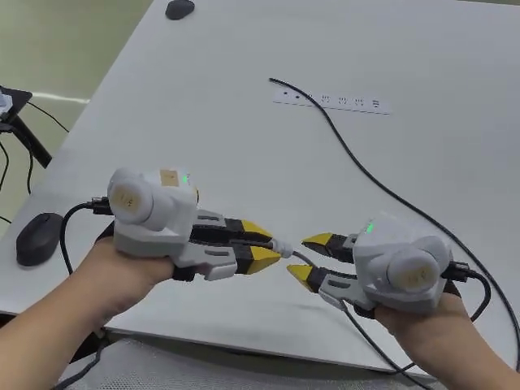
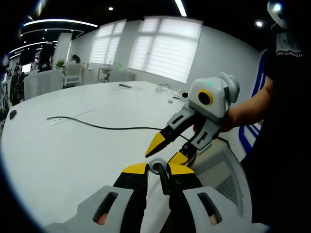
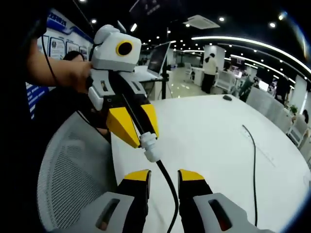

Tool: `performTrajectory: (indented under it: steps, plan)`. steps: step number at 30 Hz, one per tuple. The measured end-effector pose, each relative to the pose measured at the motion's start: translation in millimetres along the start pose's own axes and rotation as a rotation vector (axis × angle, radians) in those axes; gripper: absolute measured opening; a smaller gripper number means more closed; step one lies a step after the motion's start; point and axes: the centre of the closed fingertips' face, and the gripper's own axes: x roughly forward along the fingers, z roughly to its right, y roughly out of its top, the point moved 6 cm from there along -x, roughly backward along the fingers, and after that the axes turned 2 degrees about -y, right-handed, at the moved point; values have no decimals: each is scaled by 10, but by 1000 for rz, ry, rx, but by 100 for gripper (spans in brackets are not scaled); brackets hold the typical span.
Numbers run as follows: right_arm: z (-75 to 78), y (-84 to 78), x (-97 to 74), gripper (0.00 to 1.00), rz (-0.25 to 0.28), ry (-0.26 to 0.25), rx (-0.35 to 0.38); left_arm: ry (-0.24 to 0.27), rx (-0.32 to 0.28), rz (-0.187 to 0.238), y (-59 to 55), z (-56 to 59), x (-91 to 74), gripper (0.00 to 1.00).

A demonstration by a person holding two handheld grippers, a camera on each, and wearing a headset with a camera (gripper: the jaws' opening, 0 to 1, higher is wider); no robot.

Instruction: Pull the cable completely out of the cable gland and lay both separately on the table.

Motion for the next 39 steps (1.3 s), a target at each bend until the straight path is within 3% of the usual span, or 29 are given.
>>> performTrajectory:
  steps: [3, 8, 13, 21, 25, 30, 39]
  plan:
    - [-10, 27, 6, 12, 2, -4, -24, 0, -1, 0, -5, 4, 2, 15]
    - [-31, 70, 15, 9, 16, 1, -63, -3, -3, 4, -3, 25, -8, 15]
    - [-58, 54, 36, 3, 10, 13, -66, -9, -4, 6, -14, 48, 0, 15]
    - [-59, 44, 12, 2, 18, 1, -46, -9, -7, 9, -7, 63, 7, 15]
    - [-55, 35, 4, 2, 30, 4, 1, -12, -1, 7, 17, 71, 8, 15]
    - [-17, -75, -17, 0, -17, -10, 76, -8, -2, 20, 54, 45, -27, 15]
    - [96, -249, -76, 0, -50, -43, 161, -3, -6, 45, 96, 23, -74, 15]
